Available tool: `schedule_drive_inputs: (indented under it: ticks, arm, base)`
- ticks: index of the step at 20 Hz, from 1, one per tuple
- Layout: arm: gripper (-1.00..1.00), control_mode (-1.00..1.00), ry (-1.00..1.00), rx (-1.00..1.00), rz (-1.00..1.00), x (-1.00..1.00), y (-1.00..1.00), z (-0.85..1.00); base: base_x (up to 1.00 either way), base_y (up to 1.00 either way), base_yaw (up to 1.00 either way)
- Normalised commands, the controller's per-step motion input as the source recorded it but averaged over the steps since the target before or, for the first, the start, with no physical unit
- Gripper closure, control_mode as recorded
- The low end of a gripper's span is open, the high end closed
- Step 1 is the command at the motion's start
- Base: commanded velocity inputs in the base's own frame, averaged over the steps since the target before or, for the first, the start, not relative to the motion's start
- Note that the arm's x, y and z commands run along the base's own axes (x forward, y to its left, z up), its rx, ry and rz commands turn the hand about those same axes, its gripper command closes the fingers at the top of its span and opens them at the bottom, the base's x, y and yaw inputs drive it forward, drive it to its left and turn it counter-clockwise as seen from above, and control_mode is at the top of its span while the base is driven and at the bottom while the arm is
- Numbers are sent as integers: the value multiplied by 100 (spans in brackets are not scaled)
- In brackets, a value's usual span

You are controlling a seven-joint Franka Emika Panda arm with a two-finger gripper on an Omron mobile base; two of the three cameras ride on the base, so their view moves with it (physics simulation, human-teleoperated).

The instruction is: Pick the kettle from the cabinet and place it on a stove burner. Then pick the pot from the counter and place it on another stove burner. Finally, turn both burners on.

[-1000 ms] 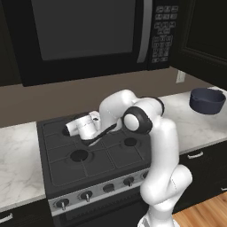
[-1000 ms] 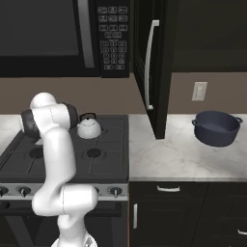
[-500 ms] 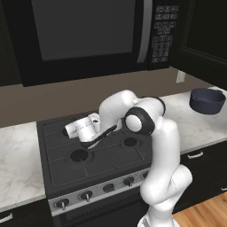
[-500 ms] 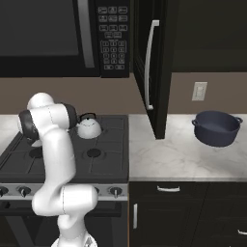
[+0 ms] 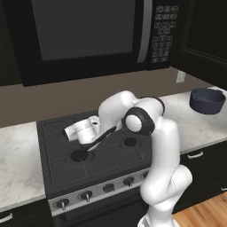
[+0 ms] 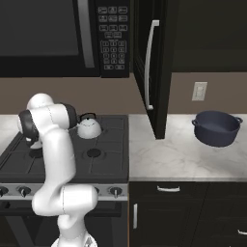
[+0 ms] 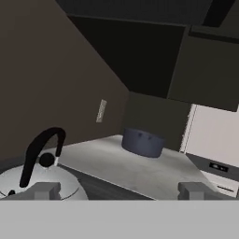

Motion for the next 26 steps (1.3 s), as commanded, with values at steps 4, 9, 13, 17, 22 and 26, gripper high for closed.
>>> schedule_drive_inputs:
  ticks: [4, 9, 13, 17, 22, 26]
  arm:
    - [-100, -100, 0, 0, 0, 0, 0, -19]
    - [-100, -100, 1, 0, 0, 2, 0, -23]
    - [-100, -100, 1, 0, 0, 9, 0, -16]
    - [-100, -100, 0, 0, 0, 21, 0, -1]
    - [-100, -100, 0, 0, 0, 24, 0, -1]
    - [-100, -100, 0, 0, 0, 18, 0, -9]
  base:
    - [0, 0, 0]
    - [0, 0, 0]
    - [0, 0, 0]
    - [0, 0, 0]
    - [0, 0, 0]
    - [0, 0, 0]
